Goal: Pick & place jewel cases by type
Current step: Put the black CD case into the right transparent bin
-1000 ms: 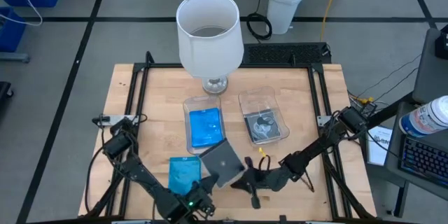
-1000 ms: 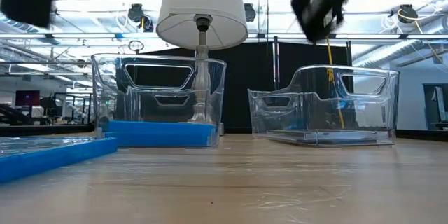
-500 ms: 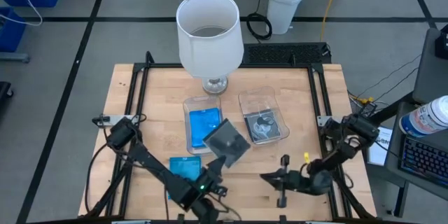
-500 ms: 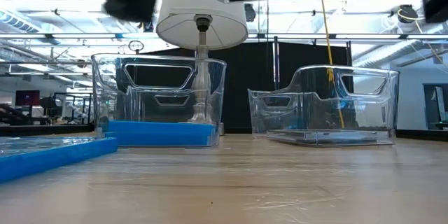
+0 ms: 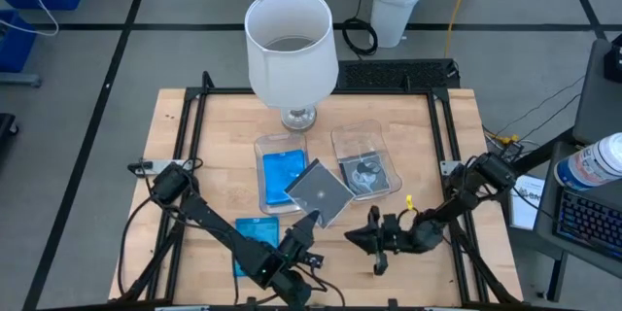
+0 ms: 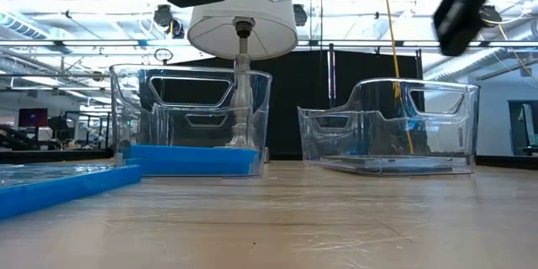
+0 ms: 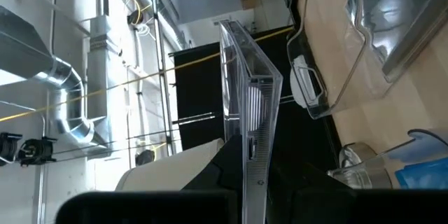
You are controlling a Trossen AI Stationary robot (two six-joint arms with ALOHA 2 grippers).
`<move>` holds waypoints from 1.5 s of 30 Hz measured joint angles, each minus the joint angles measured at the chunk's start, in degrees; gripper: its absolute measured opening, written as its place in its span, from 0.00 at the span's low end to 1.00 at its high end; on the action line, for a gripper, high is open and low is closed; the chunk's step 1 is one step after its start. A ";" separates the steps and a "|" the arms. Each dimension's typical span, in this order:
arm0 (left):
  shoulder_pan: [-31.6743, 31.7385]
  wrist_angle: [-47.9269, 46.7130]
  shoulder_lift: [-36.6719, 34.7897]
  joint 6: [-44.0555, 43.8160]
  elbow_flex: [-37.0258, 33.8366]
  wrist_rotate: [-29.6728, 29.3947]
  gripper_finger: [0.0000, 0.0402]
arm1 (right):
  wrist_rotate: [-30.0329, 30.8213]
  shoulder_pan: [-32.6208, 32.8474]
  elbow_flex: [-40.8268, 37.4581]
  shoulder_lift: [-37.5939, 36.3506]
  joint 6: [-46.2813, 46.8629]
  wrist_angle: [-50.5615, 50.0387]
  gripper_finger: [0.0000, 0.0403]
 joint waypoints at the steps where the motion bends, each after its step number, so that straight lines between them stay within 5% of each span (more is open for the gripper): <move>1: 0.00 -0.02 0.00 0.00 0.00 0.02 0.08 | -0.56 -0.81 0.00 -0.01 1.17 1.10 0.04; 12: 0.04 -0.30 0.02 -0.37 0.00 0.02 0.08 | -10.49 -7.16 0.00 -0.37 14.76 1.50 0.38; 23: 0.55 -0.28 0.02 -0.48 0.00 0.02 0.08 | -10.65 -11.67 0.00 -0.42 22.33 1.57 0.61; 33: 0.58 -0.28 0.02 -1.51 -0.15 0.01 0.08 | -10.69 -13.18 0.00 -3.96 16.48 1.57 0.55; 45: 0.71 -0.18 0.02 -2.62 -0.15 -0.20 0.08 | -10.24 -13.23 -0.02 -8.26 14.76 -5.96 0.29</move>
